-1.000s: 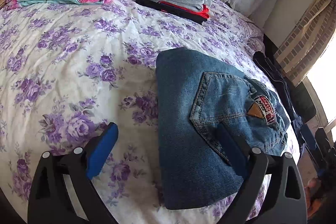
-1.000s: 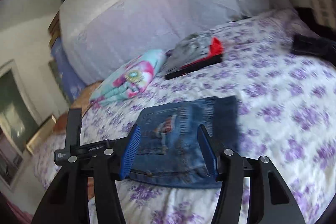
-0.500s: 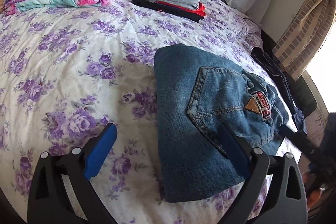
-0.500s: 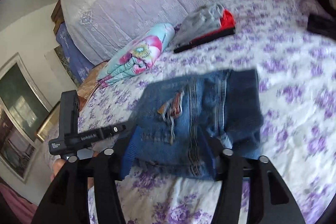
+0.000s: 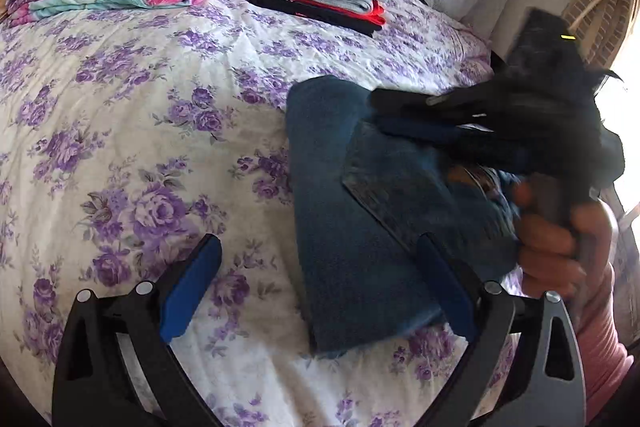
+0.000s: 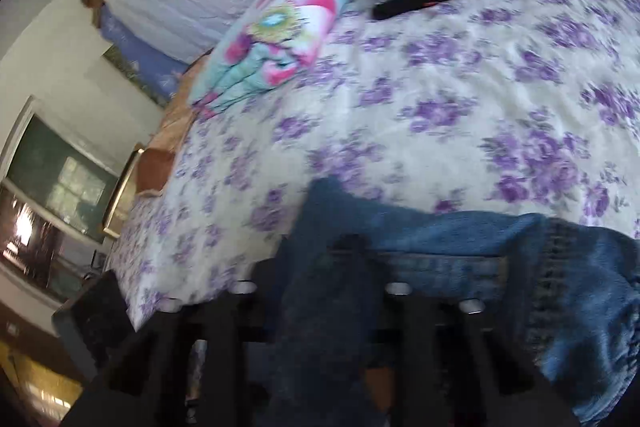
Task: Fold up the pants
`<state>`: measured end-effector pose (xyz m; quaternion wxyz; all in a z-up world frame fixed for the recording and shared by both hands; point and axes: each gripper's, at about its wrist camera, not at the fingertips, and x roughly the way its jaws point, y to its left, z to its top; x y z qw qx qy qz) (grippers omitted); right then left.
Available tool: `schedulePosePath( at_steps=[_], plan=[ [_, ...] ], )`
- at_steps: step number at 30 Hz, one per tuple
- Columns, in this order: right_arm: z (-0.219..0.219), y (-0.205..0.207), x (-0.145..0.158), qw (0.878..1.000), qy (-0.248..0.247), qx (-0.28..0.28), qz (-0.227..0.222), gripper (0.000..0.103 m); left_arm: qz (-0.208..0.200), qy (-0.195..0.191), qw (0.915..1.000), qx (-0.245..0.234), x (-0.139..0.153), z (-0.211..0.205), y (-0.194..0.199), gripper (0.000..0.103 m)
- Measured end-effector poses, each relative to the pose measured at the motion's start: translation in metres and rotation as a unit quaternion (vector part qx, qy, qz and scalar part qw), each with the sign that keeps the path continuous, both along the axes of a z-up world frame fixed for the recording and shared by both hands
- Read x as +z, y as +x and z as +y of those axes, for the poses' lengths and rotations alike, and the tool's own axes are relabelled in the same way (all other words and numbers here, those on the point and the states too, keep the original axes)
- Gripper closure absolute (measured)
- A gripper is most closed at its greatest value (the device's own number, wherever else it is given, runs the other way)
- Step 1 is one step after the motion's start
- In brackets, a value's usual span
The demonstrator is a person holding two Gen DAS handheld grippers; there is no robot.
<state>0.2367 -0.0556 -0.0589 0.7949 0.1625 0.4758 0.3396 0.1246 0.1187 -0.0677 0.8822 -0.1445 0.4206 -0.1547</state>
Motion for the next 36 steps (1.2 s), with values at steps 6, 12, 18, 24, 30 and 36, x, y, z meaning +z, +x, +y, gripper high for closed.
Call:
schedulePosePath(
  at_steps=[6, 12, 18, 24, 30, 36],
  plan=[
    [-0.068, -0.052, 0.062, 0.987, -0.015, -0.101, -0.125, 0.041, 0.003, 0.001, 1.0, -0.003, 0.001, 0.0, 0.0, 0.004],
    [-0.11, -0.126, 0.093, 0.979, -0.015, -0.09, -0.183, 0.041, -0.01, -0.008, 0.9999, 0.011, 0.007, 0.007, -0.003, 0.005],
    [-0.029, -0.215, 0.066, 0.907, -0.24, 0.051, -0.343, 0.032, 0.026, -0.079, 0.9964, 0.017, 0.009, 0.027, 0.001, 0.005],
    [0.039, -0.246, -0.014, 0.732, -0.472, 0.17, -0.461, 0.027, 0.041, -0.089, 0.9951, 0.01, 0.017, 0.031, -0.011, 0.005],
    [0.043, -0.213, -0.045, 0.701, -0.514, 0.194, -0.455, 0.016, 0.067, -0.094, 0.9933, 0.007, 0.011, 0.03, -0.015, 0.005],
    [0.025, -0.181, -0.027, 0.769, -0.465, 0.142, -0.415, 0.041, 0.089, -0.114, 0.9893, -0.022, 0.012, 0.019, -0.012, 0.005]
  ],
)
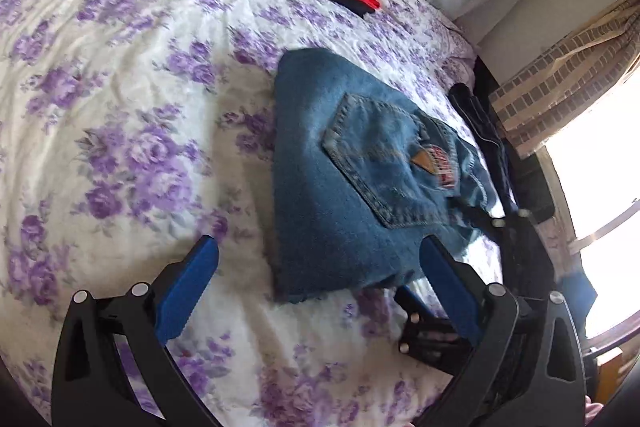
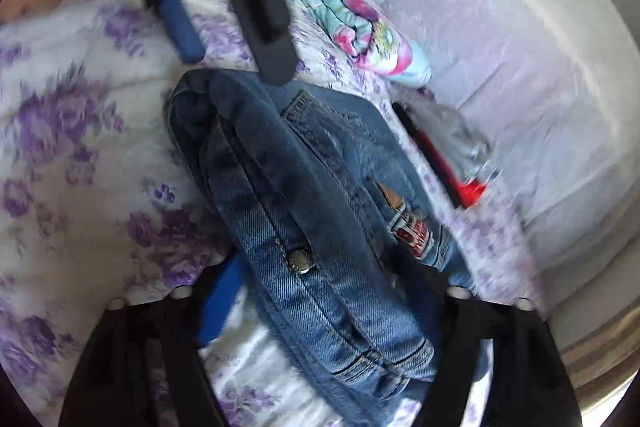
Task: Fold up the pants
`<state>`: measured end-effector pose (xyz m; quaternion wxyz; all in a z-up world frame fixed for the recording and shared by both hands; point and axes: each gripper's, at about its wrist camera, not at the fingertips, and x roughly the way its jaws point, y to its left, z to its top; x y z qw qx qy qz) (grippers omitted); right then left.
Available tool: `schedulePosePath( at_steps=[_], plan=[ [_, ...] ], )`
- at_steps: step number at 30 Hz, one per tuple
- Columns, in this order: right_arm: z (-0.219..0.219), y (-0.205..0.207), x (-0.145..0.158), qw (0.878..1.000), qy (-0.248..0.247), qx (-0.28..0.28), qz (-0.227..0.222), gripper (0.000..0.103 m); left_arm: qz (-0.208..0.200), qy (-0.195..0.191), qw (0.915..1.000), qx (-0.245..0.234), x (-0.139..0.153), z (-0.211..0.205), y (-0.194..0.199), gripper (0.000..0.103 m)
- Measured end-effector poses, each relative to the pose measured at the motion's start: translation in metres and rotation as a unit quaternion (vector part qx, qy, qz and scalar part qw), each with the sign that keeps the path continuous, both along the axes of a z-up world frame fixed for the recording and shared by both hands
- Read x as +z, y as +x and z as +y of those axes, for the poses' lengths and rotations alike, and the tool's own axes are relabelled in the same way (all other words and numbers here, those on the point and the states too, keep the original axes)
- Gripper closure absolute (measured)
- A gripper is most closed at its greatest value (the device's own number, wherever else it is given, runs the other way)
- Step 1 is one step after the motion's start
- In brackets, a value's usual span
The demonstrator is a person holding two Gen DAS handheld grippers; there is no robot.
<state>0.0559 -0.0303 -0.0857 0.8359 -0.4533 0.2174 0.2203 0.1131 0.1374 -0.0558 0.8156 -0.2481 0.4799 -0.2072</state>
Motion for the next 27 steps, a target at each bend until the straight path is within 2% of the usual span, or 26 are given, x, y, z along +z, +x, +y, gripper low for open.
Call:
schedulePosePath(
  at_steps=[1, 4, 7, 11, 20, 21, 22, 24, 25, 26, 27],
  plan=[
    [-0.002, 0.001, 0.003, 1.0, 0.013, -0.003, 0.003, 0.047, 0.007, -0.012, 0.9999, -0.007, -0.001, -0.002, 0.001, 0.005],
    [-0.011, -0.001, 0.013, 0.999, 0.042, -0.009, -0.007, 0.054, 0.029, -0.037, 0.9987, -0.018, -0.005, -0.007, 0.007, 0.005],
    [-0.022, 0.003, 0.019, 0.997, 0.075, -0.016, 0.007, 0.055, 0.058, -0.075, 0.9951, -0.026, -0.011, -0.01, 0.015, 0.005],
    [-0.023, 0.002, 0.02, 0.996, 0.084, -0.01, 0.003, 0.055, 0.085, -0.099, 0.9911, -0.028, -0.013, -0.015, 0.023, 0.004],
    [-0.029, -0.007, 0.021, 0.995, 0.098, -0.004, 0.001, 0.055, 0.087, -0.092, 0.9914, -0.032, -0.022, -0.036, 0.036, 0.004],
    [-0.031, -0.008, 0.023, 0.994, 0.105, -0.004, 0.006, 0.055, 0.081, -0.089, 0.9922, -0.032, -0.023, -0.037, 0.036, 0.007],
    [-0.035, -0.009, 0.028, 0.993, 0.118, -0.004, 0.018, 0.054, 0.071, -0.086, 0.9932, -0.035, -0.022, -0.038, 0.035, 0.015],
    [-0.057, -0.001, 0.046, 0.978, 0.19, -0.005, 0.086, 0.05, 0.054, -0.086, 0.9939, -0.043, -0.02, -0.038, 0.035, 0.019],
    [-0.071, 0.007, 0.056, 0.963, 0.239, -0.005, 0.125, 0.039, 0.049, -0.084, 0.9944, -0.043, -0.02, -0.038, 0.034, 0.025],
    [-0.095, 0.017, 0.071, 0.939, 0.31, -0.018, 0.147, 0.034, 0.046, -0.071, 0.9955, -0.044, -0.022, -0.038, 0.035, 0.026],
    [-0.115, 0.027, 0.081, 0.917, 0.361, -0.03, 0.164, 0.031, 0.041, -0.068, 0.9958, -0.046, -0.023, -0.039, 0.034, 0.026]
  ],
)
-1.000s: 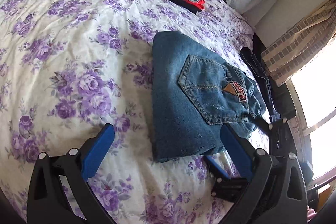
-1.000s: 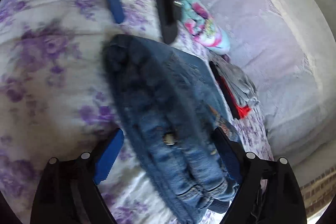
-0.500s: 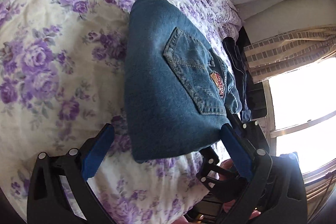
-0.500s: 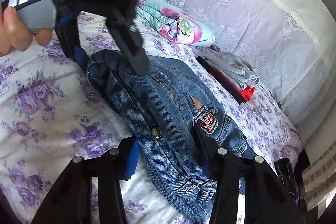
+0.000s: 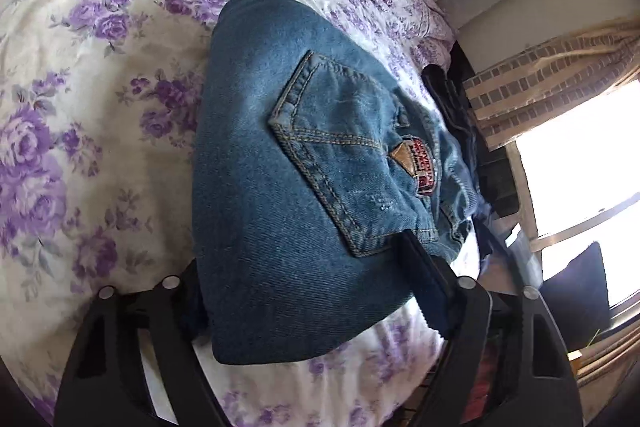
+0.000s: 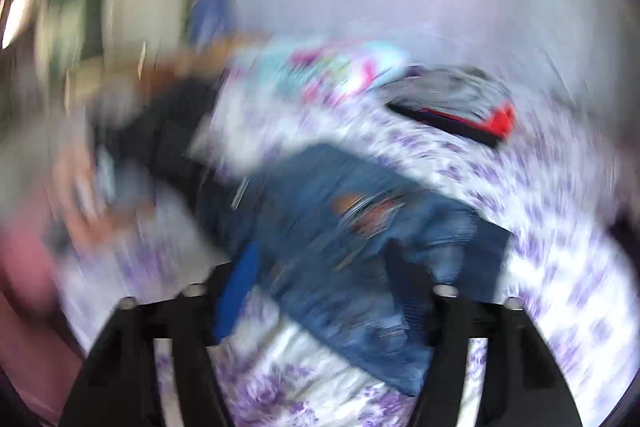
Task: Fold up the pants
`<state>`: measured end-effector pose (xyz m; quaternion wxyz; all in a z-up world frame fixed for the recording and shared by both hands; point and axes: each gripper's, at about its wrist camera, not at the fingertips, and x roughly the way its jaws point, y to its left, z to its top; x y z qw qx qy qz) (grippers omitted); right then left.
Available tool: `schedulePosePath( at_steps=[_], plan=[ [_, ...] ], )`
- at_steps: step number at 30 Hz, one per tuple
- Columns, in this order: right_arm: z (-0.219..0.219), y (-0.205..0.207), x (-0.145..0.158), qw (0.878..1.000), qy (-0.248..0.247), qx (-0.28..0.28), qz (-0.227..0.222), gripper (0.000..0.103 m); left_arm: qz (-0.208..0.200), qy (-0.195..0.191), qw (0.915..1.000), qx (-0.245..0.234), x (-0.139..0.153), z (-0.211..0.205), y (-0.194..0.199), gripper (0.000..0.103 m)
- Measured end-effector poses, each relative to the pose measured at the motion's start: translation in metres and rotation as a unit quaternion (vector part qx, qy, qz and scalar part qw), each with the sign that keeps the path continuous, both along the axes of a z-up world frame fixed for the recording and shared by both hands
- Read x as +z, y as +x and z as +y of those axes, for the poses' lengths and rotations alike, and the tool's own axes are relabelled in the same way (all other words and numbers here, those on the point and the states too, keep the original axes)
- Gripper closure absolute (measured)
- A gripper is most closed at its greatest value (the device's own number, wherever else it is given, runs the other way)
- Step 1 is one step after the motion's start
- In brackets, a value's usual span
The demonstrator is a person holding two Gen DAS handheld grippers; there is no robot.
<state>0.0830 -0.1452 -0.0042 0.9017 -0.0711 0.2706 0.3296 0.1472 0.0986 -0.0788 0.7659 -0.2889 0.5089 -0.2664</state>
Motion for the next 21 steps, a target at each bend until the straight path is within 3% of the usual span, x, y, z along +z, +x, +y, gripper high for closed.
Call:
schedulePosePath(
  at_steps=[2, 4, 8, 13, 15, 17, 18, 21],
  plan=[
    [-0.048, 0.025, 0.017, 0.99, 0.123, -0.015, 0.061, 0.026, -0.009, -0.005, 1.0, -0.001, -0.002, 0.002, -0.003, 0.026],
    [-0.086, 0.058, 0.017, 0.971, 0.194, -0.046, 0.132, 0.018, -0.013, -0.003, 0.9999, -0.001, -0.002, 0.002, -0.004, 0.026],
    [-0.124, 0.111, -0.026, 0.932, 0.225, -0.093, 0.27, 0.018, -0.02, -0.003, 0.9998, -0.003, -0.002, 0.002, -0.006, 0.026],
    [-0.119, 0.14, -0.091, 0.879, 0.255, -0.077, 0.396, 0.016, -0.03, 0.004, 0.9995, -0.001, -0.001, 0.001, -0.009, 0.025],
    [-0.111, 0.14, -0.093, 0.88, 0.266, -0.056, 0.39, 0.015, -0.032, 0.004, 0.9995, 0.0, -0.001, 0.001, -0.009, 0.024],
    [-0.098, 0.143, -0.095, 0.872, 0.28, -0.021, 0.401, 0.015, -0.038, 0.009, 0.9992, 0.001, -0.001, -0.002, -0.01, 0.023],
    [-0.09, 0.145, -0.096, 0.872, 0.275, -0.017, 0.404, 0.011, -0.042, 0.014, 0.999, 0.0, 0.0, -0.004, -0.009, 0.022],
    [-0.075, 0.148, -0.091, 0.888, 0.239, -0.009, 0.392, 0.003, -0.047, 0.021, 0.9987, 0.003, 0.001, -0.007, -0.009, 0.021]
  ],
)
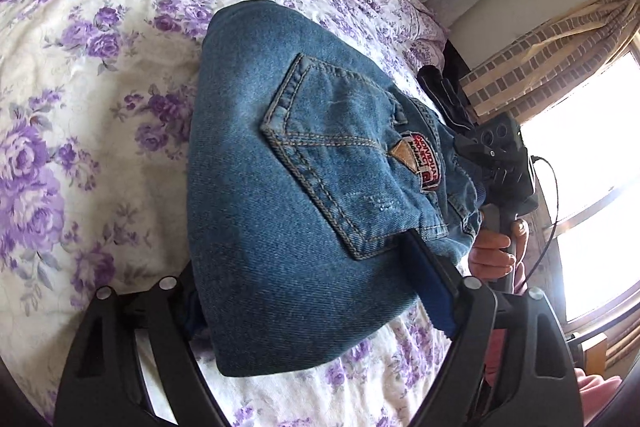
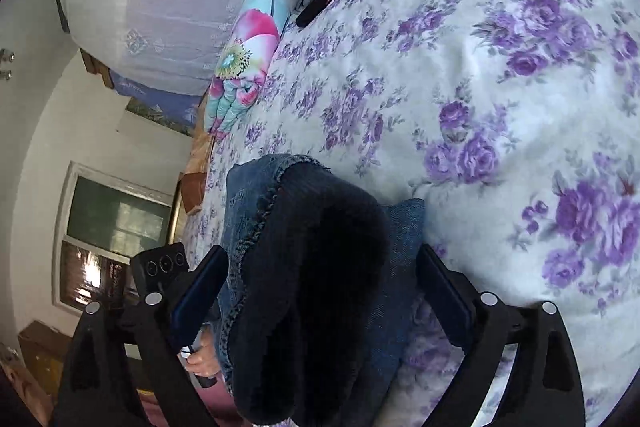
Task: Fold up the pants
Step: 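Carry the folded jeans with both grippers beside the grey clothes stack and release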
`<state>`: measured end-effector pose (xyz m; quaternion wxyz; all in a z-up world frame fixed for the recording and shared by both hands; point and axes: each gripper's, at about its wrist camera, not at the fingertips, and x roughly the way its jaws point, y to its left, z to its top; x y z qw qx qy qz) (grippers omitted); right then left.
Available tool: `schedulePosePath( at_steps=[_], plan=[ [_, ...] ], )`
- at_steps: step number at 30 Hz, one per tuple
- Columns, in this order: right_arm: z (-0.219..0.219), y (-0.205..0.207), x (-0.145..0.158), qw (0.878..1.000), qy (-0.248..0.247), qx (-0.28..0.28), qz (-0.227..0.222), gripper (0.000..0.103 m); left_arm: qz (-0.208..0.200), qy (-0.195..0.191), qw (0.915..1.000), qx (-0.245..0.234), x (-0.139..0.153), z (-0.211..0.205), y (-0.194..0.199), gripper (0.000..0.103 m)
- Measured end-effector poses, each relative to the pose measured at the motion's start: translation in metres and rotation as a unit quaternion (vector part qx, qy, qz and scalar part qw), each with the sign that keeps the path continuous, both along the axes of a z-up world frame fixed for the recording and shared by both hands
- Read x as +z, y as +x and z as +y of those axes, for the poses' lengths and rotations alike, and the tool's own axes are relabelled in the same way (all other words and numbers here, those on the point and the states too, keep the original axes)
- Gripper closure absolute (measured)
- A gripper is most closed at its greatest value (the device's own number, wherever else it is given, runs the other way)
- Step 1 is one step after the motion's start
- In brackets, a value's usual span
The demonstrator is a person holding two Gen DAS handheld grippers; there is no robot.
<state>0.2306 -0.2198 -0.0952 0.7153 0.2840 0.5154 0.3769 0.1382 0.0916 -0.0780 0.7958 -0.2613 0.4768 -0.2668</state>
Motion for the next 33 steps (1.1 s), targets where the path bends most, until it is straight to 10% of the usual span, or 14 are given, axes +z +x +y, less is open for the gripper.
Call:
schedulePosePath(
  at_steps=[14, 22, 33],
  plan=[
    [0.0, 0.001, -0.003, 0.999, -0.002, 0.006, 0.036, 0.007, -0.008, 0.011, 0.9999, 0.002, 0.001, -0.003, 0.002, 0.021],
    [0.007, -0.014, 0.008, 0.999, -0.042, -0.019, -0.012, 0.038, -0.029, 0.029, 0.9992, 0.001, 0.009, -0.005, -0.004, 0.03],
    [0.037, 0.022, 0.09, 0.991, -0.032, -0.019, -0.128, 0.043, -0.107, 0.091, 0.9899, 0.019, 0.088, 0.011, 0.025, 0.04]
  ],
)
